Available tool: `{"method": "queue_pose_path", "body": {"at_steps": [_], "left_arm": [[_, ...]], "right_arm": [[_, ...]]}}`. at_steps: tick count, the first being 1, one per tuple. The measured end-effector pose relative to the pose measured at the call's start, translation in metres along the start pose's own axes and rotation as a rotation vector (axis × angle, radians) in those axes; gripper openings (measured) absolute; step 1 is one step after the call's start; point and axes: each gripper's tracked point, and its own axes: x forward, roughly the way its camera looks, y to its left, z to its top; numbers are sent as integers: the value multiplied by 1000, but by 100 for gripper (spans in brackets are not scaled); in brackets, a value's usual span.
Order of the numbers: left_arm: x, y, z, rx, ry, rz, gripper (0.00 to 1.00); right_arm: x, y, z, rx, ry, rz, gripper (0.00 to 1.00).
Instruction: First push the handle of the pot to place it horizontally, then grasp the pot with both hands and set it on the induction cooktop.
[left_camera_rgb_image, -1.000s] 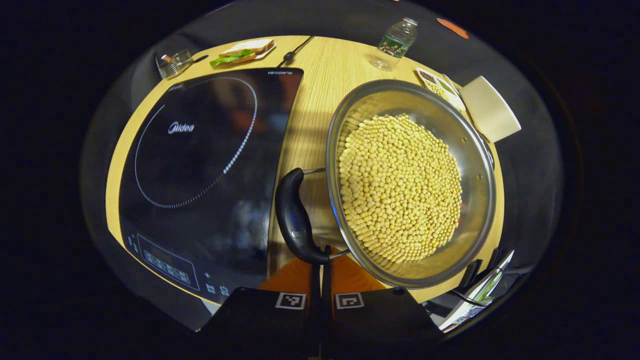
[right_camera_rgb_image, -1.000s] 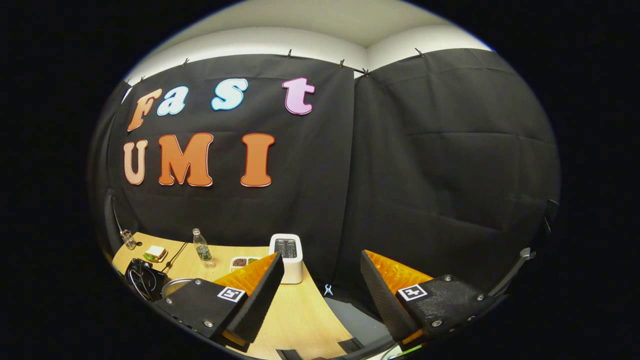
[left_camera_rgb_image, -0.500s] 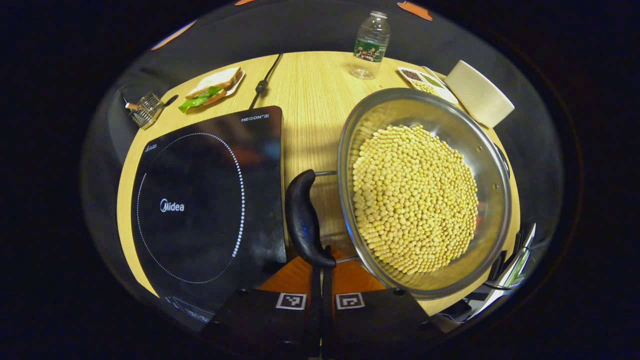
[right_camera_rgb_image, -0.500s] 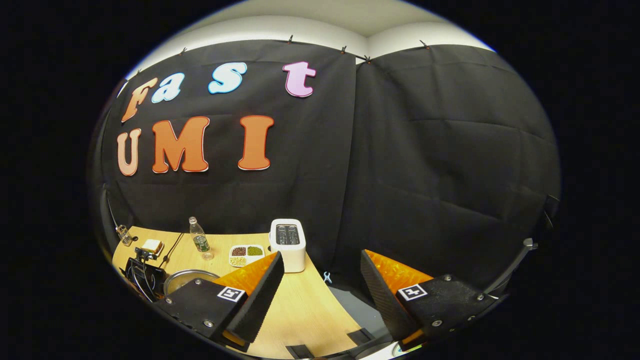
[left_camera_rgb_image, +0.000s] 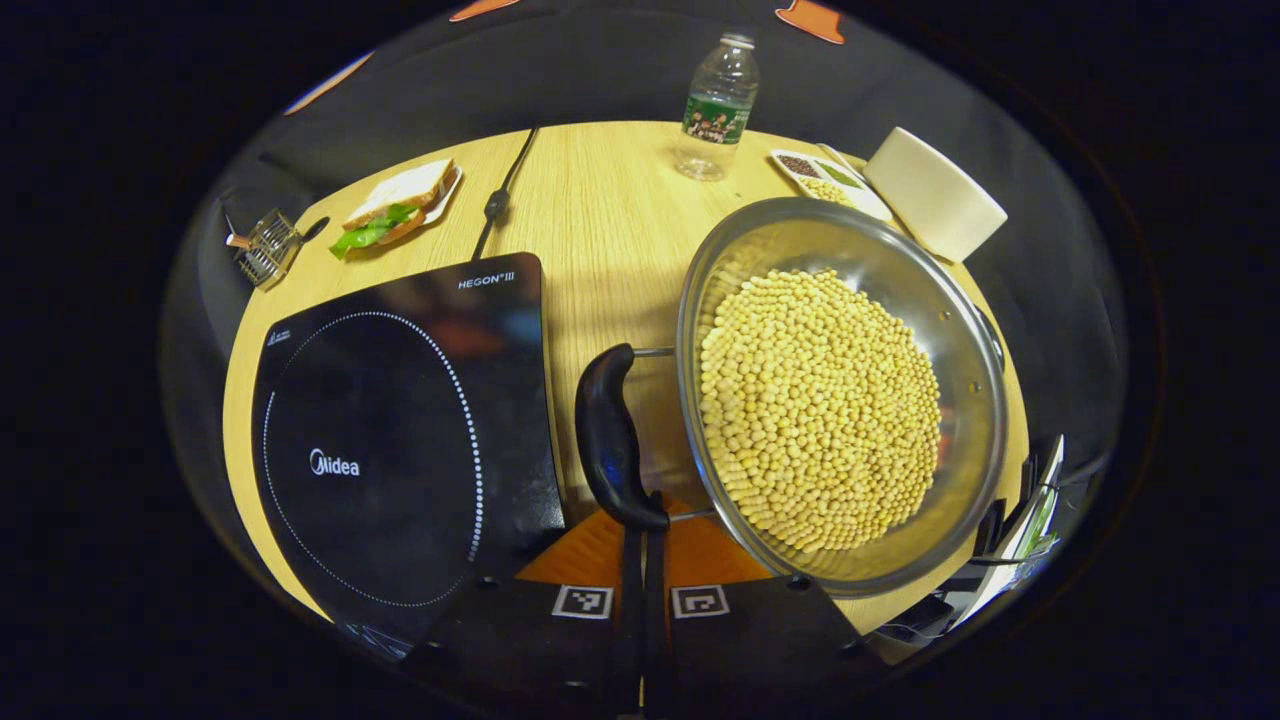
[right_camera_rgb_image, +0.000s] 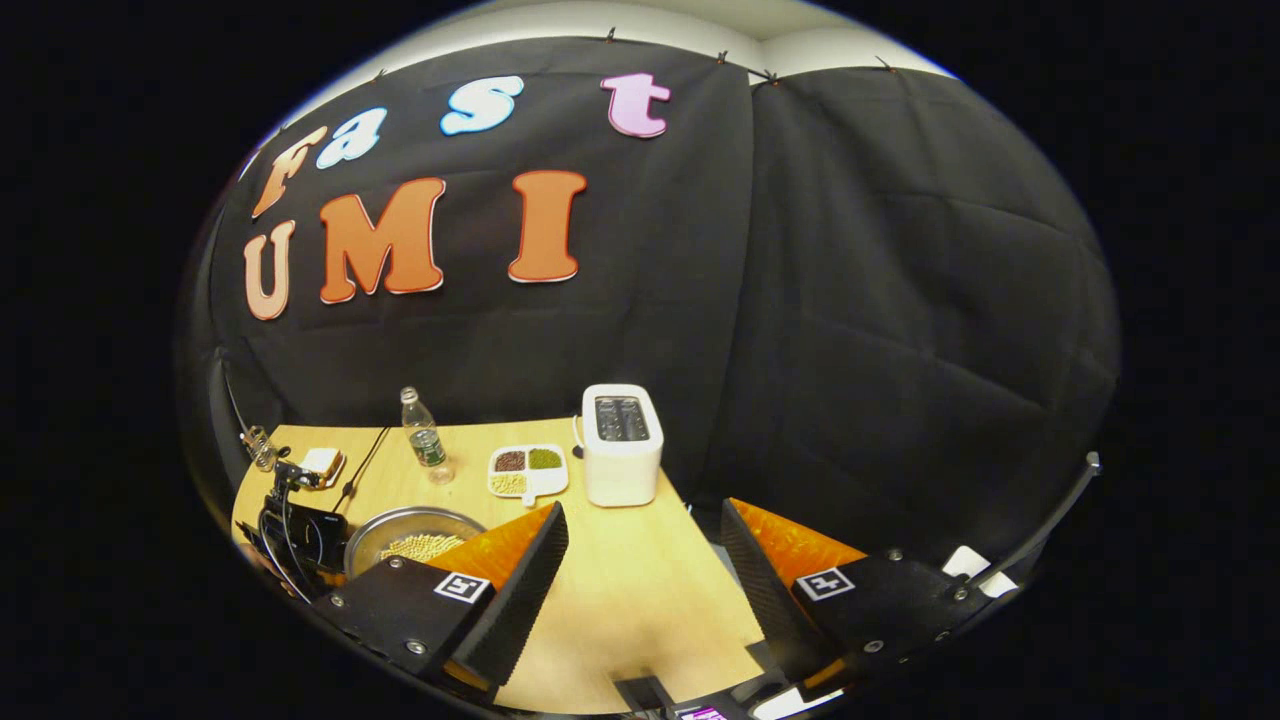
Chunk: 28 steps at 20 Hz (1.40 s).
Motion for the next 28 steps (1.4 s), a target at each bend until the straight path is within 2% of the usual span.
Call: {"method": "queue_pose_path", "body": {"at_steps": [5,9,13,14,15,17,21,22,25,27,28], "left_arm": [[-32,3,-5,-40,-54,-87,8],[-58,17,23,-2,-173,-91,11],[-58,9,53,14,-242,-107,57],[-53,4,60,10,-250,-111,59],[-46,-1,61,5,-244,-109,74],[-31,-3,65,-16,-233,-86,92],[-6,-4,64,-61,-201,-56,99],[-2,-6,64,-63,-192,-64,93],[10,-12,60,-50,-173,-75,99],[15,-14,63,-43,-175,-66,92],[19,-13,64,-39,-173,-64,95]], "right_arm": [[29,46,-50,11,149,96,96],[49,87,-93,16,264,159,96],[74,118,-124,-20,345,197,96],[82,124,-131,-35,365,201,96],[88,127,-139,-53,382,200,96],[100,135,-149,-77,416,199,96],[117,146,-164,-105,463,204,95],[122,146,-165,-112,468,196,95],[136,145,-171,-116,489,176,95],[145,144,-176,-126,503,165,95],[149,143,-179,-134,512,156,94]]}}
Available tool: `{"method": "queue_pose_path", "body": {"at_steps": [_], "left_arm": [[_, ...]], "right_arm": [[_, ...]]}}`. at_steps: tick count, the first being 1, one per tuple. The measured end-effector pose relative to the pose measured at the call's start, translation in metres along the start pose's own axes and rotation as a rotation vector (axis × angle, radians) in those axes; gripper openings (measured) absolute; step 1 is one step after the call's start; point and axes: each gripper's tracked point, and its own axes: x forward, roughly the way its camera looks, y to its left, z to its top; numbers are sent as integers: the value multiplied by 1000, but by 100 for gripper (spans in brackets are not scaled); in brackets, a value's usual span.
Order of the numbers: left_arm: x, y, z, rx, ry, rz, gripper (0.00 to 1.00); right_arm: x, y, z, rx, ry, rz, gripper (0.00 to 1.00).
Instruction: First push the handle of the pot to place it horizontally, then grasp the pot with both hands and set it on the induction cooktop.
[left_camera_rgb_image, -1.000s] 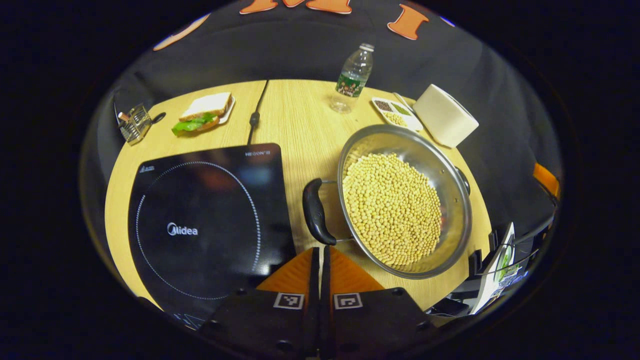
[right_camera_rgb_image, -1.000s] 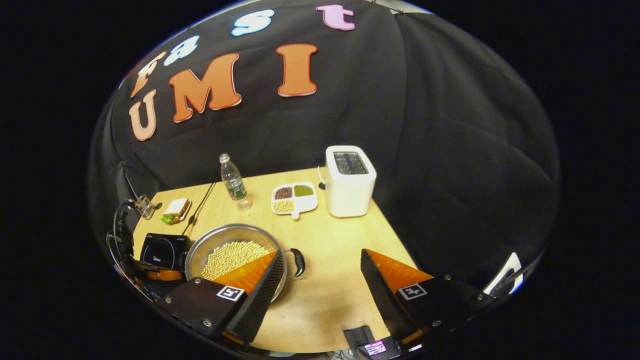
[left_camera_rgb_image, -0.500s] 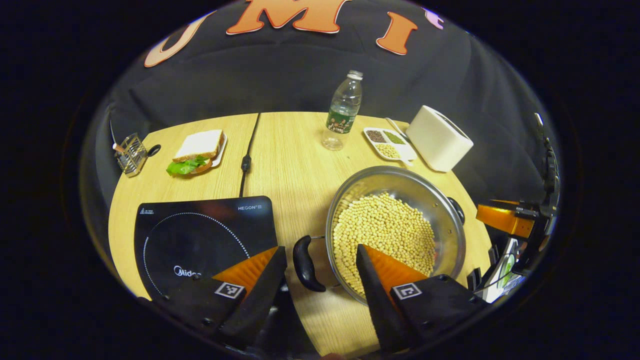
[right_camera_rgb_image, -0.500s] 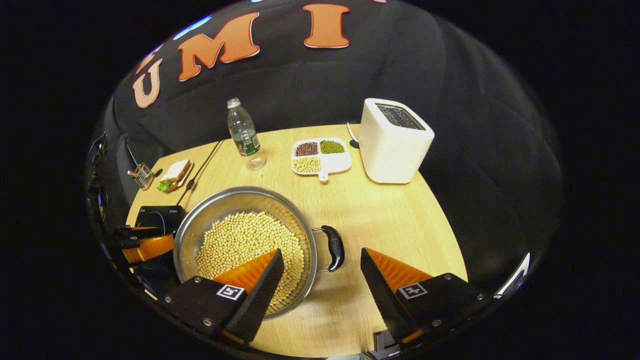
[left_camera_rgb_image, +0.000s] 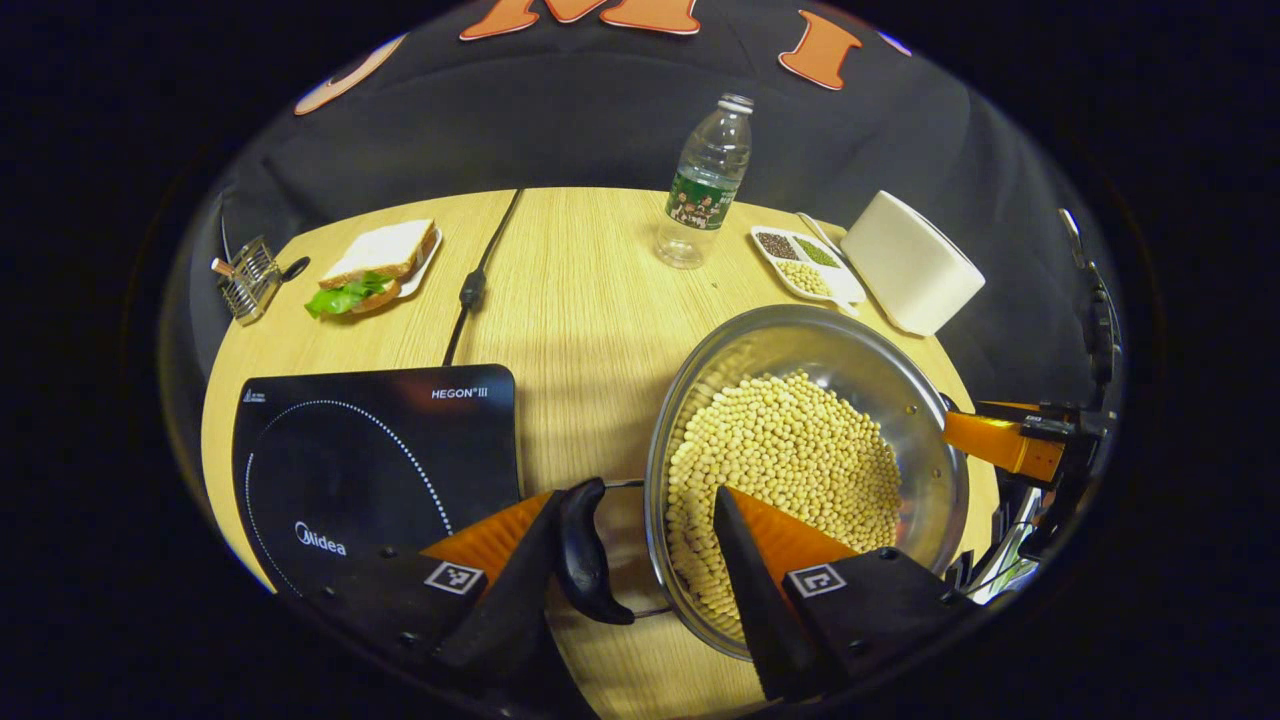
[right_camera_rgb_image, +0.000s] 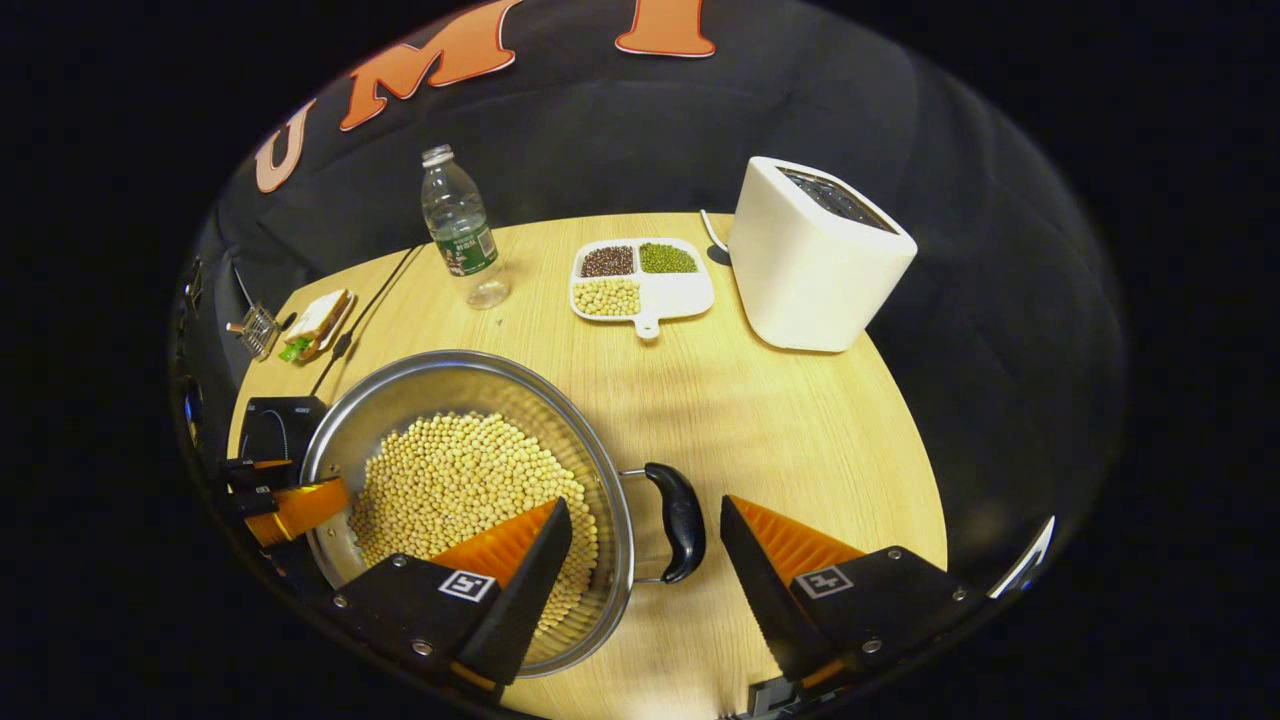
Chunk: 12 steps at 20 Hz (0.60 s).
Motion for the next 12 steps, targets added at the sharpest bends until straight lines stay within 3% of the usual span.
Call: {"method": "queue_pose_path", "body": {"at_steps": [2,4,7,9,12], "left_arm": [[6,-3,-1,7,7,-14,91],[12,-5,-3,-3,15,-18,94],[18,-1,-4,-26,-7,-9,78],[21,5,-3,-36,-21,1,69],[24,8,4,13,-58,60,70]], "right_arm": [[8,-3,-5,-6,23,-13,88],[15,-9,-10,-20,38,-43,81],[13,-14,-18,-8,50,-37,69],[16,-12,-20,-3,55,-16,65],[17,-12,-24,-2,91,18,66]]}}
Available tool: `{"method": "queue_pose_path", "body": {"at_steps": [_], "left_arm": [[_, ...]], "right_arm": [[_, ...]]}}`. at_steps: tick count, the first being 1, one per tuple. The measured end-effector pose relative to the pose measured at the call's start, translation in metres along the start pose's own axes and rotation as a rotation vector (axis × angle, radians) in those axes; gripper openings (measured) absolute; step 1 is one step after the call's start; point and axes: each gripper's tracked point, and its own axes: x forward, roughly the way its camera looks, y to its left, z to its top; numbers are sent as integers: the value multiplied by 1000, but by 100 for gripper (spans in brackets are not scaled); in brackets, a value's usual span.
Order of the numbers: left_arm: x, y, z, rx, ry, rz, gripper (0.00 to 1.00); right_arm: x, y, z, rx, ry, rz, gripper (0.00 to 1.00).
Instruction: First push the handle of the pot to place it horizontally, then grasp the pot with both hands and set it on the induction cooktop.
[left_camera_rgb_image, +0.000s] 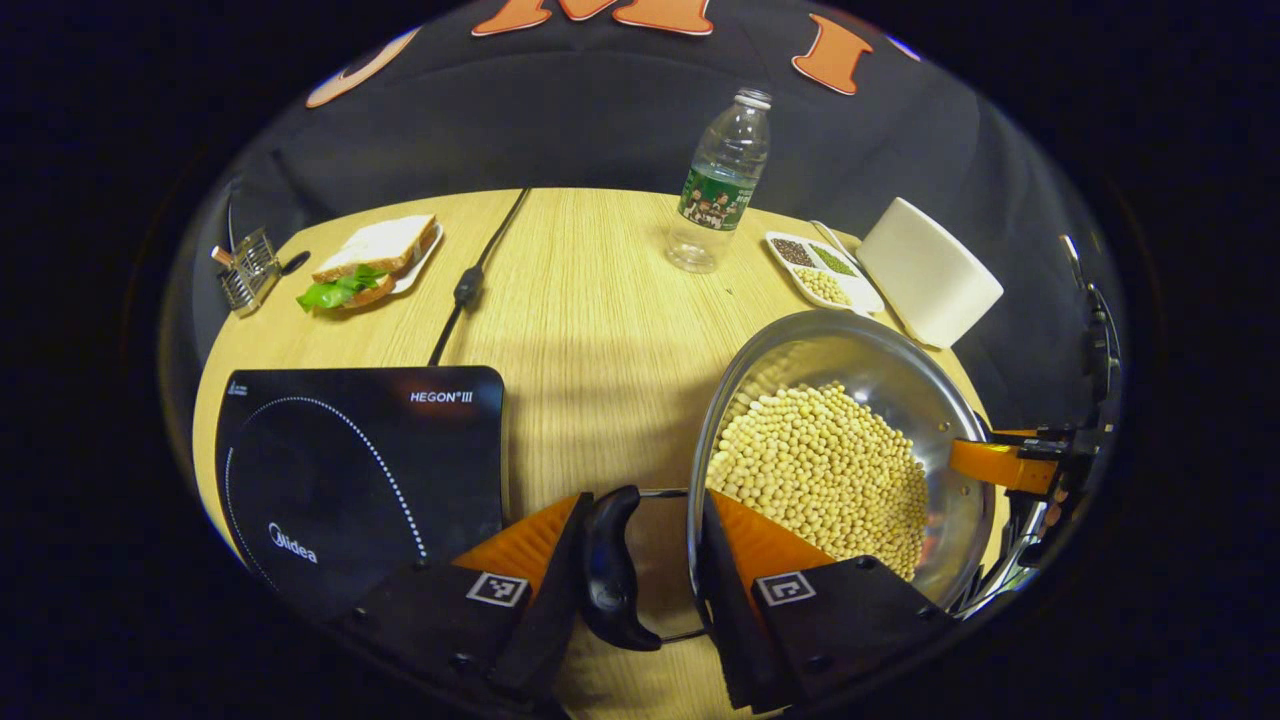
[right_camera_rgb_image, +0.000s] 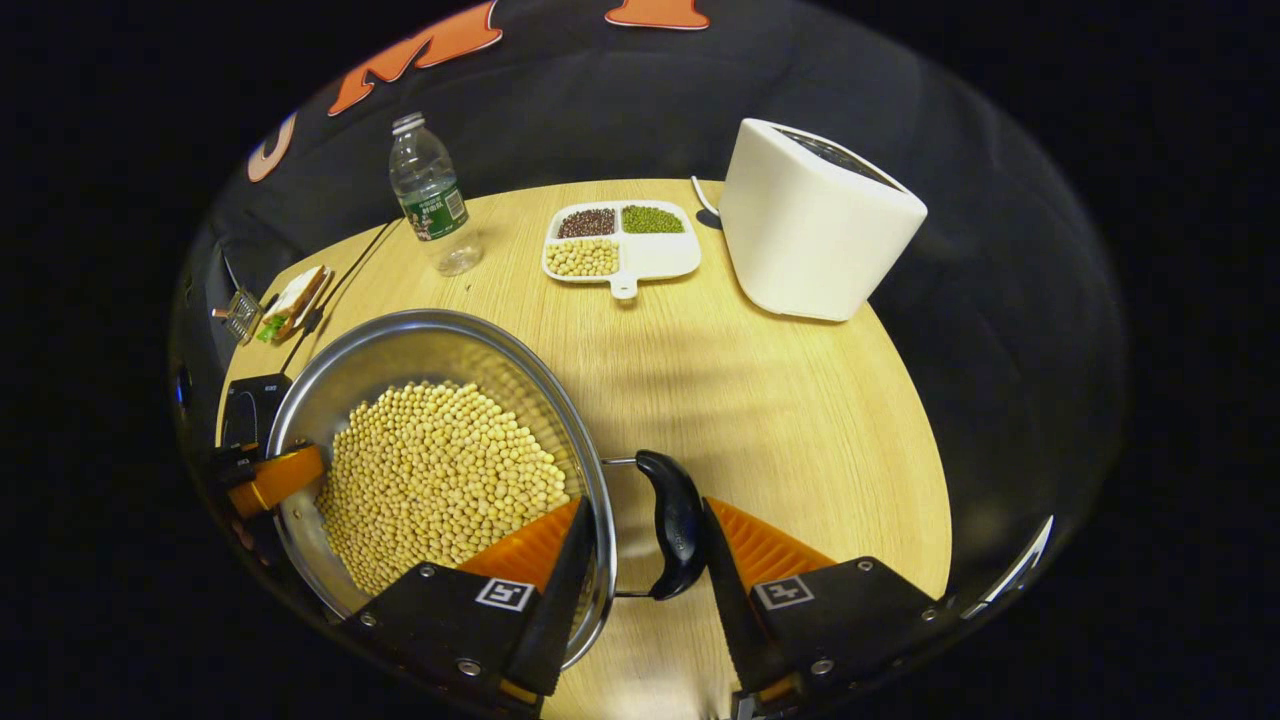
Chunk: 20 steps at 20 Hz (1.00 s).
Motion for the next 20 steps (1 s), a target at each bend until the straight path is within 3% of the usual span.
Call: {"method": "queue_pose_path", "body": {"at_steps": [3,6,8,11,14,20], "left_arm": [[3,-4,4,52,-12,8,69],[2,-11,5,115,12,-8,67],[-5,-21,4,133,23,-28,67],[-23,-43,24,198,-33,-35,66],[-43,-58,52,197,-80,-52,66],[-87,-42,110,172,-177,-29,66]], "right_arm": [[-2,0,-4,24,38,26,61],[-14,-5,-21,28,106,4,55],[-28,-13,-30,96,112,-2,53],[-51,-28,-28,134,71,-19,49],[-76,-38,-3,154,14,-35,50],[-121,-24,47,113,-107,-31,49]]}}
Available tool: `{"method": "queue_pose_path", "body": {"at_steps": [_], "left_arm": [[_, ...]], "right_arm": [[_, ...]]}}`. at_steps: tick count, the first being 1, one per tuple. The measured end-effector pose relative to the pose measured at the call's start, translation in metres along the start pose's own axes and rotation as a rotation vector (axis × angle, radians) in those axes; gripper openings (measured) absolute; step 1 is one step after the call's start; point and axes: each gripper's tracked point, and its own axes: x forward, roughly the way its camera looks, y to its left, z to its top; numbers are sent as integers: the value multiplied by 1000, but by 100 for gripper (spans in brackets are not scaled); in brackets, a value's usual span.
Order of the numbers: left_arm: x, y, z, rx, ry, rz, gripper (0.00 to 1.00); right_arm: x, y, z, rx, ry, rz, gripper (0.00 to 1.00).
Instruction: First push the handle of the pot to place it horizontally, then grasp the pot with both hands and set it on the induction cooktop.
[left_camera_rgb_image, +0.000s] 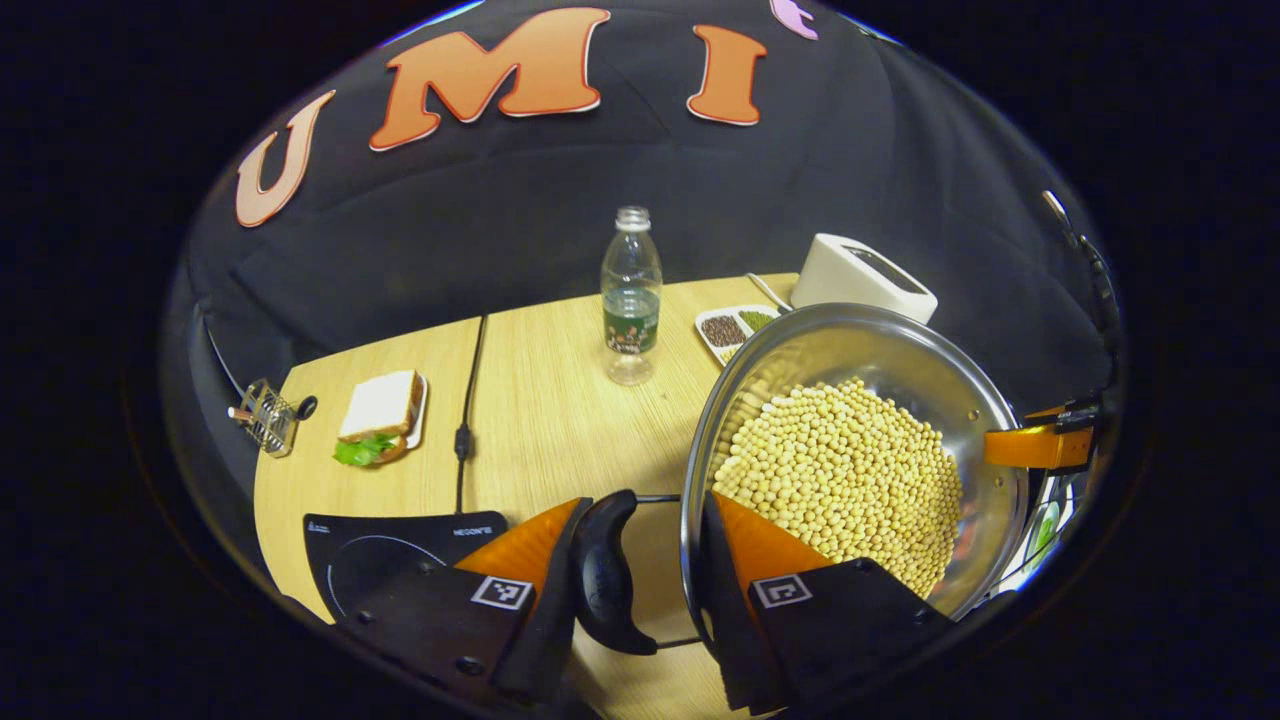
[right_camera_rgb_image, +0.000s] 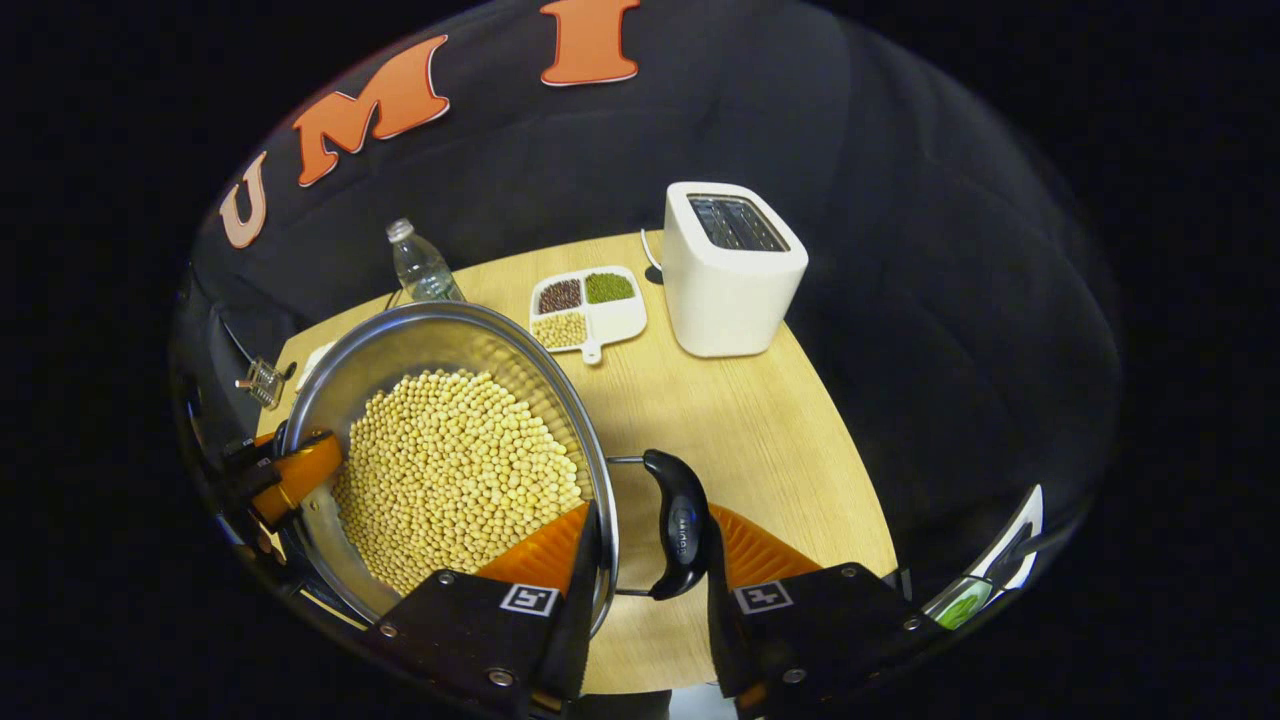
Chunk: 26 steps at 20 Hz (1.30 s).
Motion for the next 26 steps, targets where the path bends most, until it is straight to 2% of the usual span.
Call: {"method": "queue_pose_path", "body": {"at_steps": [2,9,17,22,26], "left_arm": [[-12,18,14,10,-36,36,66],[-44,84,35,-57,-90,124,66],[-81,153,41,-118,-133,200,66],[-112,159,53,-157,-130,248,65],[-110,156,45,-201,-112,273,64]], "right_arm": [[-7,17,18,-8,-36,10,49],[-20,80,56,-76,-105,79,49],[-31,147,77,-137,-154,143,49],[-28,195,75,-171,-153,182,49],[-19,228,70,-205,-142,201,49]]}}
